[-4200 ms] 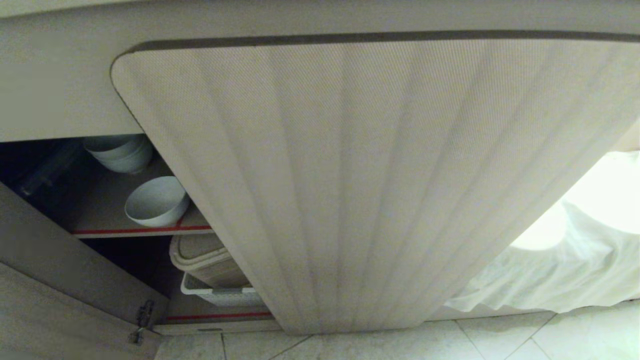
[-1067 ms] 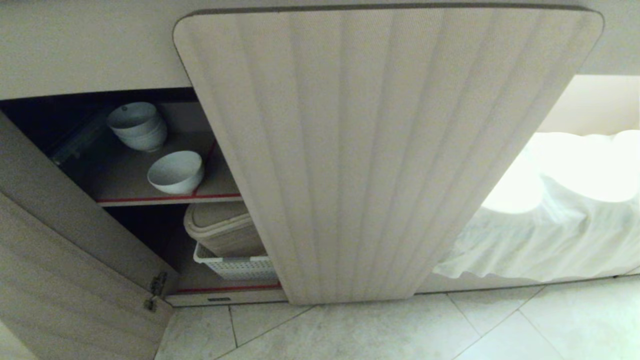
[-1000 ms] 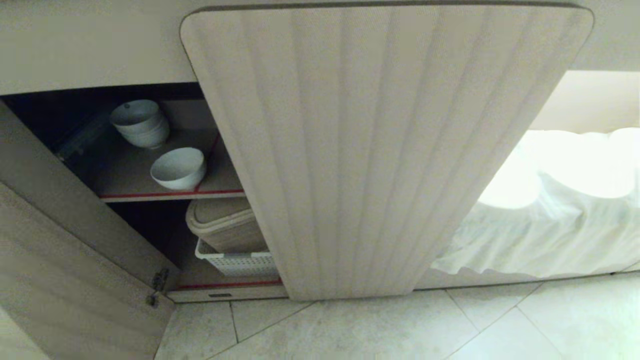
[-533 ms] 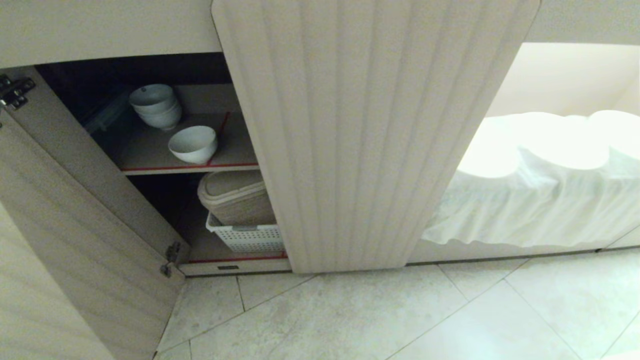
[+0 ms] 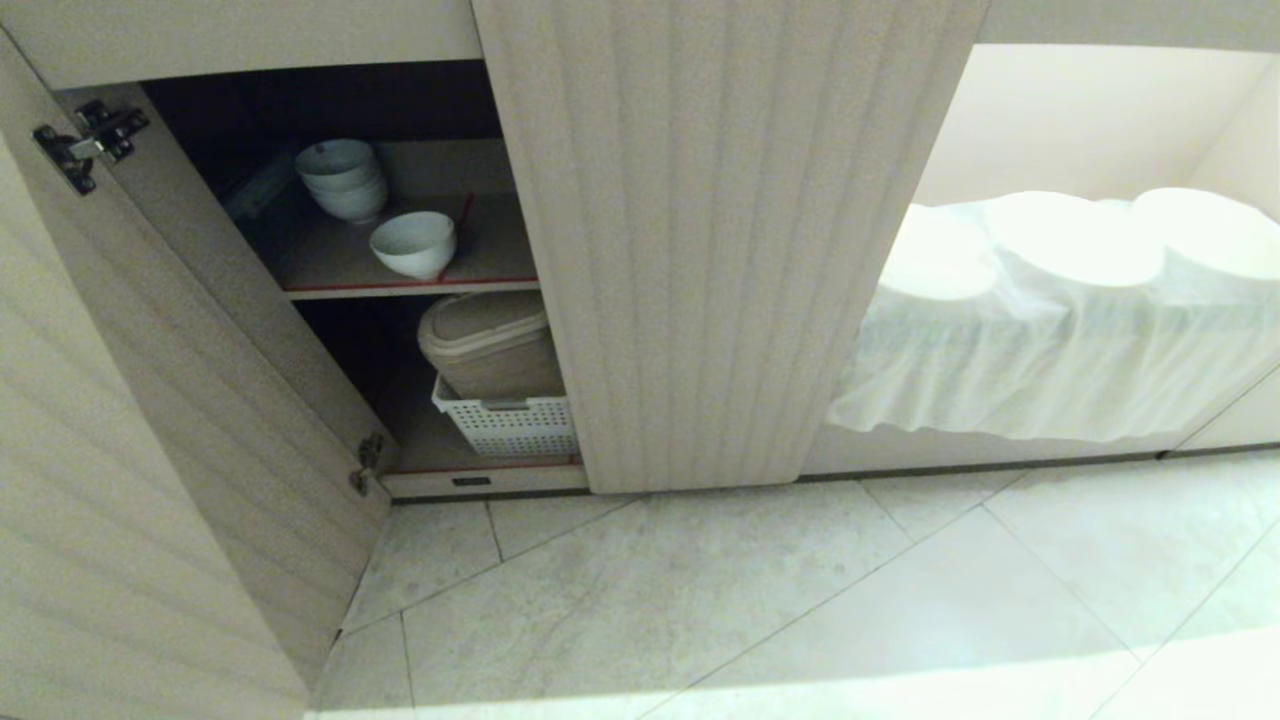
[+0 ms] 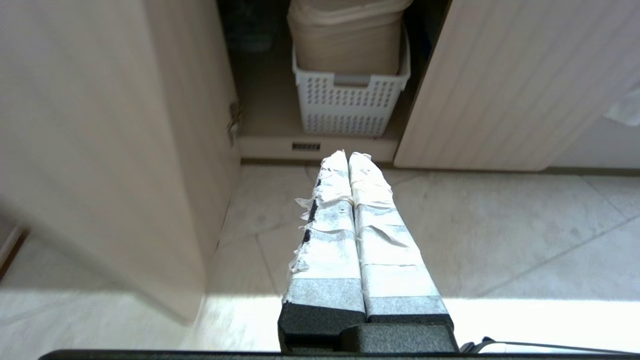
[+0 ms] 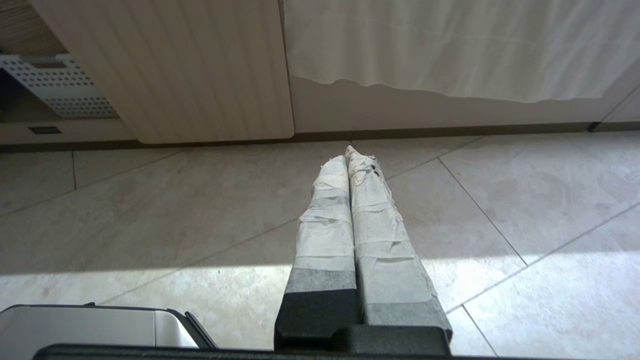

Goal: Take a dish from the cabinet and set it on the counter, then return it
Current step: Close the cabinet door

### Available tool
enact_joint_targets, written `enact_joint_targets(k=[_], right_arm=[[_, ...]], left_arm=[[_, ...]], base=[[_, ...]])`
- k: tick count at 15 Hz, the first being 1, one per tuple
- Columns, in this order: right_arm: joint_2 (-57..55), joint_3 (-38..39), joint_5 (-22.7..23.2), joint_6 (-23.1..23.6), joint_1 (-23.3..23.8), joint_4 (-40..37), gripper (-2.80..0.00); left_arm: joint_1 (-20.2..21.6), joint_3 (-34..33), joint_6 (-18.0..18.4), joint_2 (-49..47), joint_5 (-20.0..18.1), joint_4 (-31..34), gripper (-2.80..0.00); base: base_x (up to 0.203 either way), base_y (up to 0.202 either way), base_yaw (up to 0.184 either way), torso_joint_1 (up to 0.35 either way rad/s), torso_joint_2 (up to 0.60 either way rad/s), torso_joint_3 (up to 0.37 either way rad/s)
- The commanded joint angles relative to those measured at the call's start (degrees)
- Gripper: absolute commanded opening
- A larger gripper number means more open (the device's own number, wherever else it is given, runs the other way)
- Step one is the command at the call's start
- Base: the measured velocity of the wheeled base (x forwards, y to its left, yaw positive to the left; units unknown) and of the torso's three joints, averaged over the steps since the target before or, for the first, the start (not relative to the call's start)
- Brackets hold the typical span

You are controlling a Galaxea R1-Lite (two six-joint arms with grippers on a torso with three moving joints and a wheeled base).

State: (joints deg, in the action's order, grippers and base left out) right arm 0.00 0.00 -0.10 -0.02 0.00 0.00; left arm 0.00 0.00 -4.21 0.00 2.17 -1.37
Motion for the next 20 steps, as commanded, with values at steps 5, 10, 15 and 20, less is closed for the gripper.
enact_joint_targets(k=[5,10,15,20], right_arm=[[0.0,0.0,0.01,0.02,-0.07,0.0,-2.8],[0.0,0.0,0.01,-0.05,0.0,0.0,-2.8],[0.0,0.0,0.01,0.0,0.0,0.0,-2.8],[0.0,0.0,0.01,-0.01,-0.08,0.0,-2.8]], left_arm=[[0.0,0.0,-0.01,0.0,0.03,-0.04,-2.8],[0.0,0.0,-0.01,0.0,0.03,-0.04,-2.8],[0.0,0.0,-0.01,0.0,0.03,0.05,-2.8],[0.0,0.0,-0.01,0.0,0.03,-0.04,-2.8]], base=[[-0.17,0.0,-0.001,0.002,0.0,0.002],[0.0,0.0,0.0,0.0,0.0,0.0],[0.0,0.0,0.0,0.0,0.0,0.0],[0.0,0.0,0.0,0.0,0.0,0.0]])
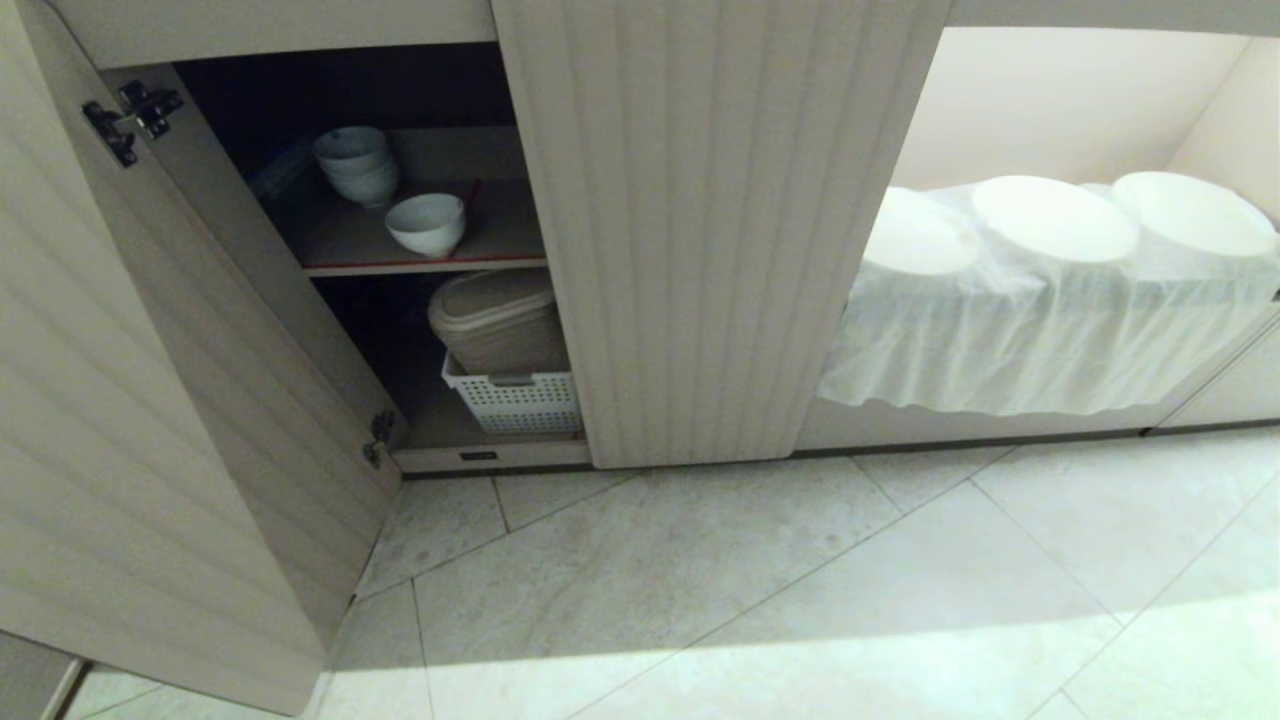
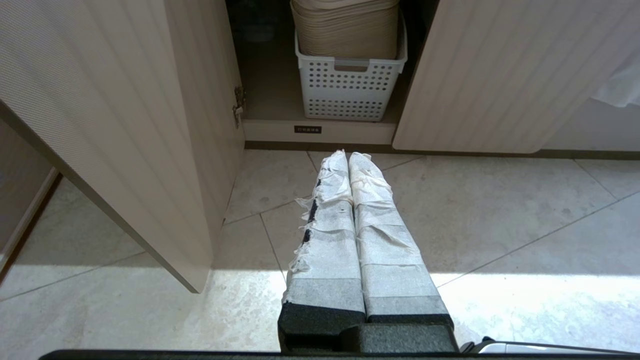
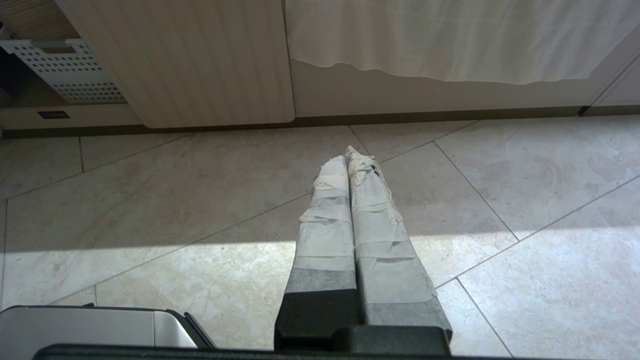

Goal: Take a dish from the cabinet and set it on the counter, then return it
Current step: Close the cabinet door

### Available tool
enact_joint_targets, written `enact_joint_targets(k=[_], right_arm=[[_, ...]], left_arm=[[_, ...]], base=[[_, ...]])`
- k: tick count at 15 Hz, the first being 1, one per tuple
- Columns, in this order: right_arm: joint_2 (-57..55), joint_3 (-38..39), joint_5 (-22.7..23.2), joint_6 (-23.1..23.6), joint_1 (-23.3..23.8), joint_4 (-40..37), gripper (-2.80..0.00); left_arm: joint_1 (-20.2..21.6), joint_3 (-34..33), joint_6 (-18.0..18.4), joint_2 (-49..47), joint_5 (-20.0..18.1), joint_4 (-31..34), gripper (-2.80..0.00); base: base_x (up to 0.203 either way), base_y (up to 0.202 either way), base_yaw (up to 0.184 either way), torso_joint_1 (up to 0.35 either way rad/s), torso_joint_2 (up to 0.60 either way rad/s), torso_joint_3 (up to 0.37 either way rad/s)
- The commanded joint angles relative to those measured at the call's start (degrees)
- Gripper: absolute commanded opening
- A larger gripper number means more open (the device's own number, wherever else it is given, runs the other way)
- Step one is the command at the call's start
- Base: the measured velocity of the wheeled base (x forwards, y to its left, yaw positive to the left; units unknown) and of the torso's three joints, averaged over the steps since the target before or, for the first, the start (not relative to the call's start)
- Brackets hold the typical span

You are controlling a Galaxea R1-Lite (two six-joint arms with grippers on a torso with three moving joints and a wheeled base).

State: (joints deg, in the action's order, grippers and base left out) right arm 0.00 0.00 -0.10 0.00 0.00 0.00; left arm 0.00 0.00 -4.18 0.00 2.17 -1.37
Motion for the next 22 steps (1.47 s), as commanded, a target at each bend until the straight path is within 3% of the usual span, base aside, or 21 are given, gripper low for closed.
enact_joint_targets(k=[1,8,22], right_arm=[[0.0,0.0,0.01,-0.05,0.0,0.0,-2.8],[0.0,0.0,0.01,-0.09,0.0,0.0,-2.8],[0.0,0.0,0.01,-0.07,-0.01,0.0,-2.8]], left_arm=[[0.0,0.0,-0.04,0.0,0.03,0.05,-2.8],[0.0,0.0,-0.04,0.0,0.03,0.05,-2.8],[0.0,0.0,-0.13,0.0,0.03,0.14,-2.8]], base=[[0.0,0.0,0.0,0.0,0.0,0.0],[0.0,0.015,0.0,0.0,0.0,0.0],[0.0,0.193,-0.001,0.001,0.0,0.001]])
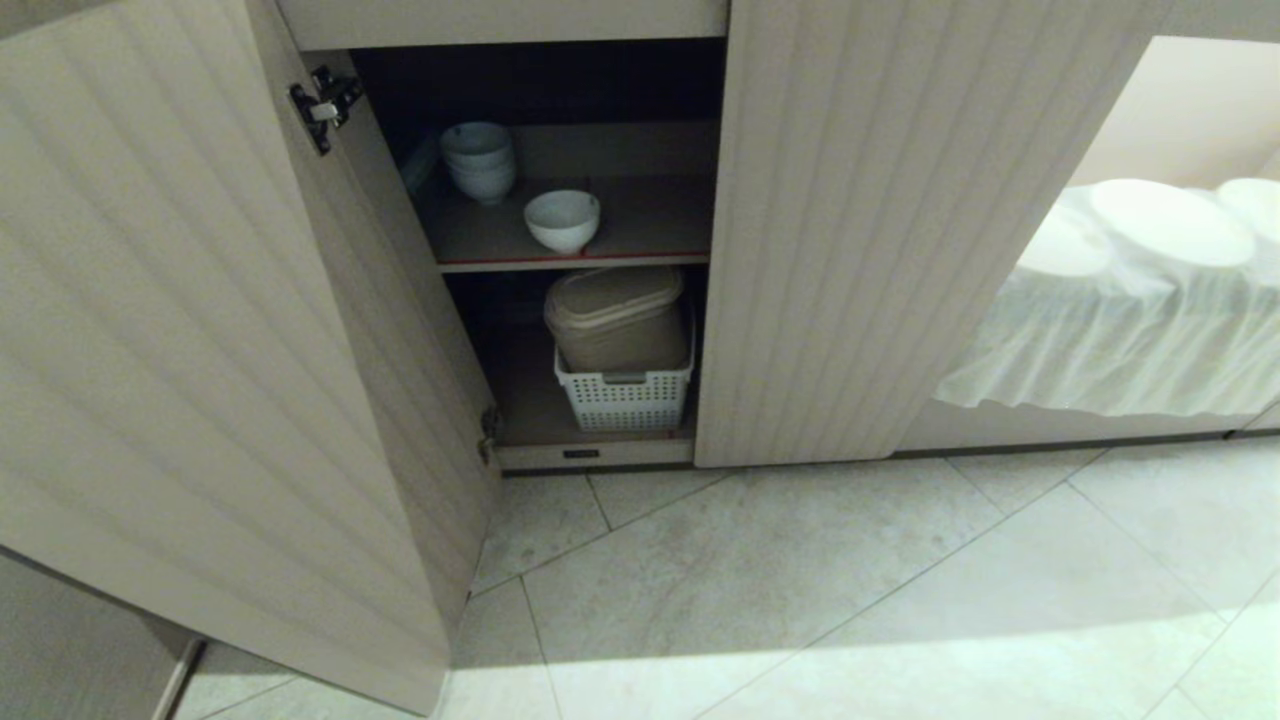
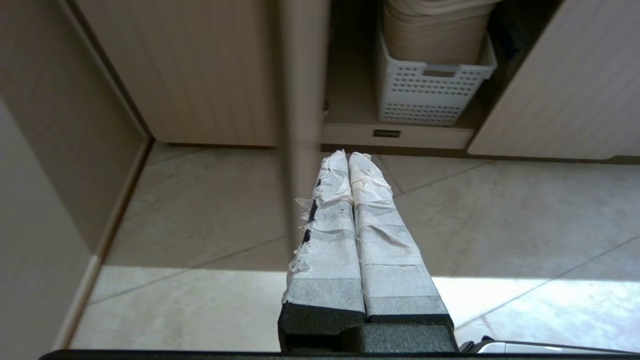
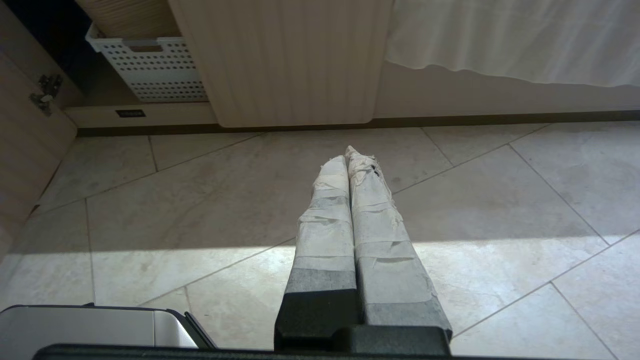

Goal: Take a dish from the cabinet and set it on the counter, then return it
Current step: Close the cabinet door

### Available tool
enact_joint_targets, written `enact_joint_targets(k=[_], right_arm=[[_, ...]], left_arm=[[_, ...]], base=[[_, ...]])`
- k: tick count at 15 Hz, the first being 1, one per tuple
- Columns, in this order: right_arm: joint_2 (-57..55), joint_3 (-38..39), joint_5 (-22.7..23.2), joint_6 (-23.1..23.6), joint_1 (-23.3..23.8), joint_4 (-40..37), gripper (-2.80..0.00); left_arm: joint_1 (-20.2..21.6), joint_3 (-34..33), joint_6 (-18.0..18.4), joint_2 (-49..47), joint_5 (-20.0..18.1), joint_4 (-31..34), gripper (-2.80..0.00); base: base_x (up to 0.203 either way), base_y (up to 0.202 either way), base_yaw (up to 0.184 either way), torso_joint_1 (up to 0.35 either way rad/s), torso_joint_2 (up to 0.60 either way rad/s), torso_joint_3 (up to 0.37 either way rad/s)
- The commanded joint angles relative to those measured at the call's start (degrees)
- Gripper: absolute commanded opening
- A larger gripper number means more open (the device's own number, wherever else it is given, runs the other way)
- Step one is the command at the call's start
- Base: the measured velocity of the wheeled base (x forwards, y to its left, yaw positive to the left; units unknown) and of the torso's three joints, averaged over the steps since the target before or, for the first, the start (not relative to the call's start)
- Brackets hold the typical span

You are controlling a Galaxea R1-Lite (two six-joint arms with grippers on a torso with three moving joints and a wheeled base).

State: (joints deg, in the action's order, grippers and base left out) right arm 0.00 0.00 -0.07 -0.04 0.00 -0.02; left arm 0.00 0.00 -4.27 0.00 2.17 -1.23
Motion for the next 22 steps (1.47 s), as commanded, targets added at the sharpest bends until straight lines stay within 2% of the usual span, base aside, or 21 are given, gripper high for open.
enact_joint_targets(k=[1,16,19,20,22], right_arm=[[0.0,0.0,-0.01,-0.04,-0.03,0.02,-2.8],[0.0,0.0,-0.01,-0.04,0.0,0.02,-2.8],[0.0,0.0,-0.01,-0.03,-0.08,0.02,-2.8],[0.0,0.0,-0.01,-0.04,0.0,0.02,-2.8],[0.0,0.0,-0.01,-0.04,0.0,0.02,-2.8]], left_arm=[[0.0,0.0,-0.04,0.0,0.03,0.0,-2.8],[0.0,0.0,-0.04,0.0,0.38,0.09,-2.8],[0.09,0.0,3.53,0.0,0.57,-1.73,-2.8],[0.09,0.0,6.16,0.0,0.72,-2.99,-2.8],[0.09,0.2,8.16,0.0,3.89,-4.68,-2.8]], base=[[0.0,0.171,0.001,-0.002,0.0,0.002],[0.0,0.012,0.0,0.0,0.0,0.001],[0.0,0.0,0.0,0.0,0.0,0.0],[0.0,0.0,0.0,0.0,0.0,0.0],[0.0,0.0,0.0,0.0,0.0,0.0]])
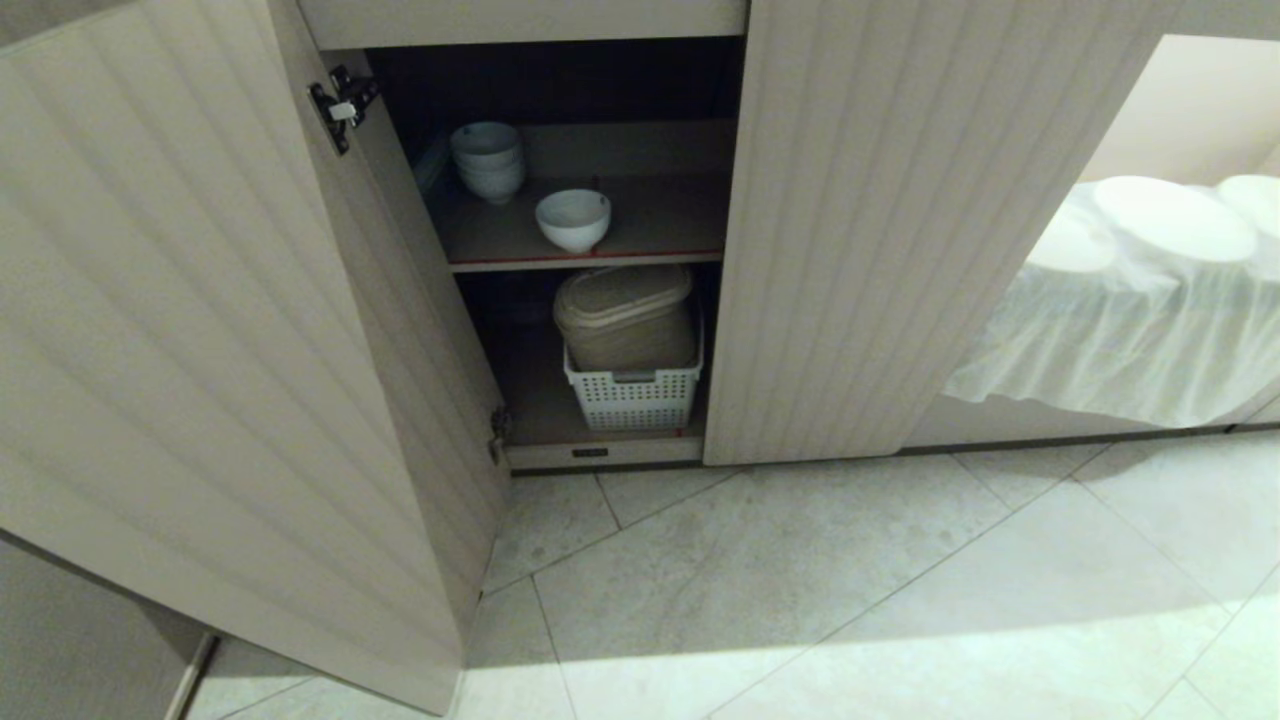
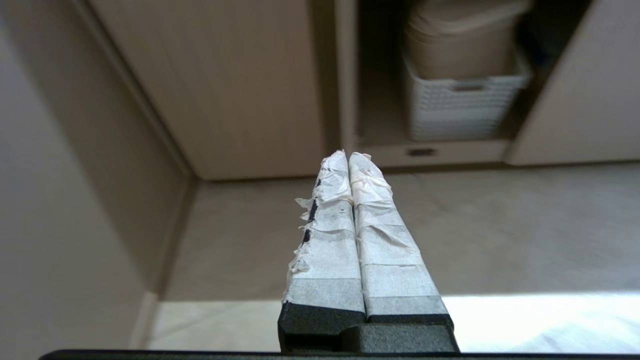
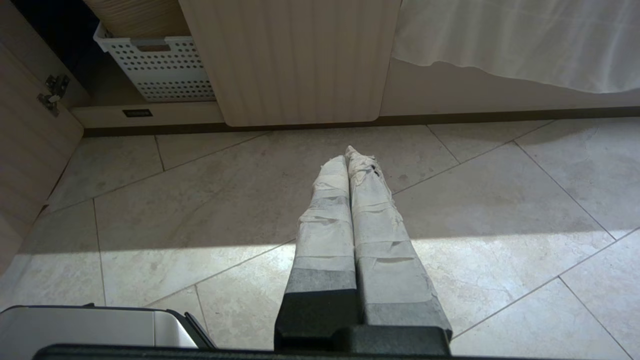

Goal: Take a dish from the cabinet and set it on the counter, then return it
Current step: Close the cabinet door

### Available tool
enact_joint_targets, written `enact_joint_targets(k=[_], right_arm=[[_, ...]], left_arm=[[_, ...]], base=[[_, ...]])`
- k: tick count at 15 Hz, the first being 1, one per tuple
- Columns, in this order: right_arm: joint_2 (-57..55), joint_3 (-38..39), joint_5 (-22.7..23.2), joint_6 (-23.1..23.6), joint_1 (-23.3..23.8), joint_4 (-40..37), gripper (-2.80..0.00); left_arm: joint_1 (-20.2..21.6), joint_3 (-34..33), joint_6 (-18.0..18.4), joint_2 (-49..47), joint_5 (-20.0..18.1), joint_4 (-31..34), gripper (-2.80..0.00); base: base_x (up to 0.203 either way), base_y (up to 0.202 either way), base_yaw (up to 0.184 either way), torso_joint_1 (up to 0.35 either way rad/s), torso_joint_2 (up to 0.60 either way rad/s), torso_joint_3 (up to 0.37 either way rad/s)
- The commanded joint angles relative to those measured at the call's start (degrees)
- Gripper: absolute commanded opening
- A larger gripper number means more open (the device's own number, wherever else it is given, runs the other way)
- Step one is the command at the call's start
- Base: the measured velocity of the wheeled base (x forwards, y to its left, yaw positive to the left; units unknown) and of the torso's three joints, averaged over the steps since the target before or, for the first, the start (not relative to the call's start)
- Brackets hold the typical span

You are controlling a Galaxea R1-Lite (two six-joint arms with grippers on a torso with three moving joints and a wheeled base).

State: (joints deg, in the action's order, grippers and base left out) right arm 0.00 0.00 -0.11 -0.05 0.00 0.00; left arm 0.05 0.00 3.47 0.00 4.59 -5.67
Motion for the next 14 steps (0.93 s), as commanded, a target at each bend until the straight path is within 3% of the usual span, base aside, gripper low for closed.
enact_joint_targets(k=[1,4,7,14], right_arm=[[0.0,0.0,0.02,-0.03,0.0,0.0,-2.8],[0.0,0.0,0.02,-0.02,-0.02,0.0,-2.8],[0.0,0.0,0.02,-0.03,-0.08,0.0,-2.8],[0.0,0.0,0.02,0.03,0.0,0.0,-2.8]], left_arm=[[0.04,0.58,0.8,0.0,6.12,-0.3,-2.8],[0.04,1.33,0.82,0.0,23.12,-0.57,-2.8],[0.04,1.4,-1.77,0.0,34.59,-0.96,-2.8],[0.04,2.45,-4.94,0.0,35.4,-1.36,-2.8]], base=[[0.0,0.0,0.0,0.0,0.0,0.0],[0.0,0.0,0.0,0.0,0.0,0.0],[0.0,0.0,0.0,0.0,0.0,0.0],[0.0,0.0,0.0,0.0,0.0,0.0]])
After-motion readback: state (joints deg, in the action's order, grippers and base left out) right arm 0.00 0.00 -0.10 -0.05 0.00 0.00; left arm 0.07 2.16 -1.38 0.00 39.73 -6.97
